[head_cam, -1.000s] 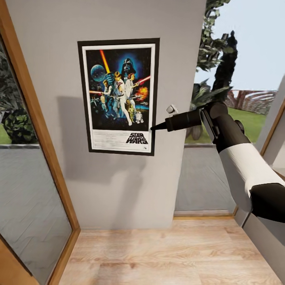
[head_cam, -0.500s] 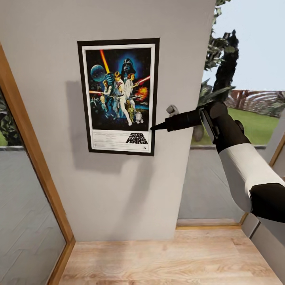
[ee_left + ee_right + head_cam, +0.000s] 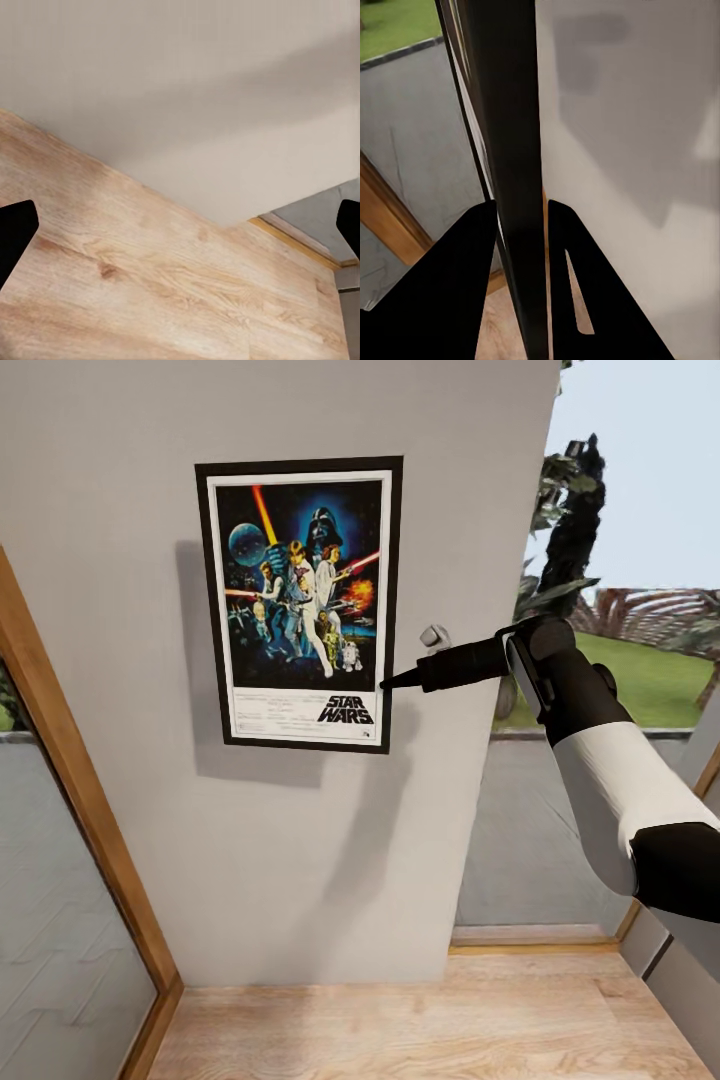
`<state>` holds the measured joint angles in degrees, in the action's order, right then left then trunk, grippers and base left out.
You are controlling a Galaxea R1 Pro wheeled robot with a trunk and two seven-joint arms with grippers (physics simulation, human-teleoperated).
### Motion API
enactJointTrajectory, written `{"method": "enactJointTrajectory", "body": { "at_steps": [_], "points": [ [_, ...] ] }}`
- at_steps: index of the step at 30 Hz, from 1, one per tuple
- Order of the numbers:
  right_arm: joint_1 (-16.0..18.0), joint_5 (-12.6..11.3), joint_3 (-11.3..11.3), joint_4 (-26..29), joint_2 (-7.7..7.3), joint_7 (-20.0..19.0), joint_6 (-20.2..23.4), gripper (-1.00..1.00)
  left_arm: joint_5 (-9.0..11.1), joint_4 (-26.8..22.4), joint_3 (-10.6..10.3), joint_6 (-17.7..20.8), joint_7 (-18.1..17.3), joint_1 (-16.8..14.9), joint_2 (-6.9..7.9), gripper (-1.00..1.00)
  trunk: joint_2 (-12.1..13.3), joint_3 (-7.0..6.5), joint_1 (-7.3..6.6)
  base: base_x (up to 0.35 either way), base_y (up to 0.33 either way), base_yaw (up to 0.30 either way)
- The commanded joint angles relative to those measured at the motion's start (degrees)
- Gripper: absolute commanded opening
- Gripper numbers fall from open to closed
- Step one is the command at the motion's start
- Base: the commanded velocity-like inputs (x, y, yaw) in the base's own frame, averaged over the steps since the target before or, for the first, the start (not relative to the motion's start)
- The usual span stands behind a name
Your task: Pick up the poster from the kitchen countertop and hang it on one of the wall nails in the kitchen.
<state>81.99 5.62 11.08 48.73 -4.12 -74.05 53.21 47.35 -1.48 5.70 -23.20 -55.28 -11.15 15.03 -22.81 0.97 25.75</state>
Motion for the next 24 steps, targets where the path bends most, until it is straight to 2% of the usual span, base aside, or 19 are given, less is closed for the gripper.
{"method": "enactJointTrajectory", "body": {
  "at_steps": [1, 5, 14, 24],
  "points": [
    [0.07, 0.53, -0.01, 0.05, -0.02, -0.57, 0.40, -1.00, -0.42, 0.07, 0.45, -0.26, -0.18, -0.05, 0.00, 1.00, -0.11, 0.10, 0.03, 0.010, 0.000, 0.000],
    [0.09, 0.53, -0.01, 0.05, 0.03, -0.54, 0.40, -1.00, -0.42, 0.07, 0.45, -0.26, -0.18, -0.04, 0.00, 1.00, -0.11, 0.10, 0.03, 0.073, 0.000, 0.000],
    [0.06, 0.53, -0.01, 0.09, 0.01, -0.55, 0.40, -1.00, -0.42, 0.07, 0.45, -0.26, -0.18, -0.04, 0.00, 1.00, -0.11, 0.10, 0.03, 0.269, 0.000, 0.000],
    [0.10, 0.53, -0.01, 0.14, 0.06, -0.48, 0.40, -1.00, -0.42, 0.07, 0.43, -0.26, -0.18, -0.06, 0.00, 1.00, -0.11, 0.10, 0.03, 0.042, 0.000, 0.000]
  ]
}}
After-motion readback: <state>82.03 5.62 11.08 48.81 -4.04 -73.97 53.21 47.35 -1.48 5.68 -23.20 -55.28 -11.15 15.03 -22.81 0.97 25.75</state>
